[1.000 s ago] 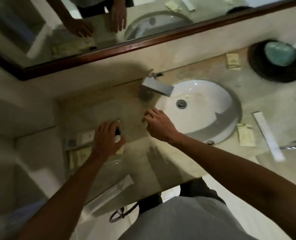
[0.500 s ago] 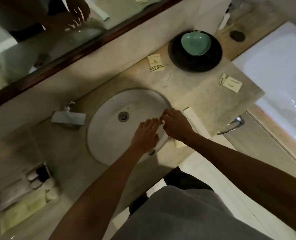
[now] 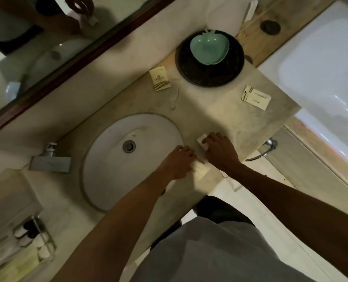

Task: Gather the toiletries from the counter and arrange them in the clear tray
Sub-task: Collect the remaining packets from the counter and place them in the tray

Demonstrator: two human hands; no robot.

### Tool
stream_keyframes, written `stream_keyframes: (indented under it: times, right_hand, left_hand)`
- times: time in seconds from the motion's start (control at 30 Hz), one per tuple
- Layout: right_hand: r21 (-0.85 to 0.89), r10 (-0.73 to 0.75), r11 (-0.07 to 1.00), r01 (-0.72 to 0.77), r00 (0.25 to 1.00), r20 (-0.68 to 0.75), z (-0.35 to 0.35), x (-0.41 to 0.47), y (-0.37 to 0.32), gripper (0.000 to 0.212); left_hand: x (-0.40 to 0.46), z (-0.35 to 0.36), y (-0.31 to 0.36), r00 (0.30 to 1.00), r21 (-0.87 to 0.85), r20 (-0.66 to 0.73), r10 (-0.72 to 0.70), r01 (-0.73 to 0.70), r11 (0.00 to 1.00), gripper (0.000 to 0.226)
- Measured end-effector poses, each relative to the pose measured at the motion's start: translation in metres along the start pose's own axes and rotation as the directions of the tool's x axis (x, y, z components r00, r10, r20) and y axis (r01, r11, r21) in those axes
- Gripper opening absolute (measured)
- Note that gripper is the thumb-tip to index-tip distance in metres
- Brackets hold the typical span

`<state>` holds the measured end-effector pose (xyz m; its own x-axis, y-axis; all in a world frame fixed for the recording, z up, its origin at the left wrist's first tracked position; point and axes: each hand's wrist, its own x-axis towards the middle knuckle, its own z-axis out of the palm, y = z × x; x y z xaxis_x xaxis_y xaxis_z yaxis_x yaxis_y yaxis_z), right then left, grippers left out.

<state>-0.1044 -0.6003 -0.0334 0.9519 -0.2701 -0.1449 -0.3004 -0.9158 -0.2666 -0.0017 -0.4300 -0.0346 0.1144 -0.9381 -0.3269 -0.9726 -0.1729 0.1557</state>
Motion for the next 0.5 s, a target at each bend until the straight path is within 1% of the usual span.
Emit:
stream_keyframes:
  times: [0.07, 0.1, 0.17, 0.2, 0.23, 0.27, 0.3, 0.33, 0.37, 0.4, 0.43, 0.47, 0.5]
  right_hand:
    - [0.010, 0.012, 1.000, -0.012, 1.000, -0.013, -0.002, 0.009, 0.002, 0.032]
    - [0.018, 0.018, 1.000, -0.017, 1.000, -0.021, -0.003, 0.014, 0.004, 0.032]
    - [0.039, 0.030, 0.999, -0.028, 0.999, -0.043, -0.009, 0.026, 0.006, 0.033]
    - [0.050, 0.041, 0.998, -0.038, 0.998, -0.056, -0.013, 0.033, 0.007, 0.033]
    - [0.059, 0.055, 0.997, -0.051, 0.996, -0.071, -0.018, 0.040, 0.009, 0.032]
    - [0.063, 0.069, 0.996, -0.063, 0.994, -0.085, -0.023, 0.047, 0.011, 0.031]
    - [0.060, 0.080, 0.995, -0.074, 0.992, -0.099, -0.028, 0.053, 0.015, 0.030]
    - [0.051, 0.088, 0.995, -0.083, 0.990, -0.108, -0.033, 0.058, 0.019, 0.031]
    - [0.040, 0.094, 0.995, -0.090, 0.990, -0.109, -0.037, 0.064, 0.025, 0.032]
    - [0.030, 0.096, 0.995, -0.094, 0.990, -0.107, -0.041, 0.069, 0.032, 0.033]
    - [0.023, 0.099, 0.995, -0.097, 0.990, -0.105, -0.044, 0.074, 0.040, 0.035]
    - [0.020, 0.098, 0.995, -0.097, 0.990, -0.102, -0.047, 0.079, 0.046, 0.036]
    - [0.018, 0.091, 0.996, -0.090, 0.991, -0.096, -0.049, 0.085, 0.052, 0.037]
  left_hand:
    - [0.002, -0.007, -0.011, 0.981, -0.175, -0.147, -0.125, 0.099, 0.980, 0.024]
    - [0.004, -0.012, -0.019, 0.955, -0.230, -0.236, -0.180, 0.125, 0.965, 0.017]
    - [0.012, -0.024, -0.032, 0.881, -0.231, -0.398, -0.254, 0.172, 0.958, 0.013]
    - [0.018, -0.031, -0.039, 0.847, -0.211, -0.451, -0.283, 0.207, 0.955, 0.015]
    - [0.024, -0.040, -0.045, 0.820, -0.191, -0.486, -0.302, 0.238, 0.952, 0.018]
    - [0.030, -0.048, -0.051, 0.810, -0.168, -0.497, -0.310, 0.260, 0.951, 0.023]
    - [0.035, -0.053, -0.057, 0.825, -0.152, -0.470, -0.313, 0.274, 0.950, 0.032]
    - [0.039, -0.055, -0.064, 0.858, -0.151, -0.408, -0.313, 0.275, 0.950, 0.044]
    - [0.041, -0.054, -0.071, 0.891, -0.163, -0.324, -0.317, 0.277, 0.947, 0.059]
    - [0.041, -0.051, -0.077, 0.909, -0.191, -0.247, -0.336, 0.294, 0.936, 0.075]
    - [0.040, -0.047, -0.083, 0.907, -0.236, -0.181, -0.380, 0.335, 0.912, 0.089]
    - [0.038, -0.043, -0.087, 0.891, -0.290, -0.140, -0.432, 0.381, 0.878, 0.099]
    - [0.036, -0.040, -0.090, 0.869, -0.343, -0.119, -0.480, 0.417, 0.841, 0.104]
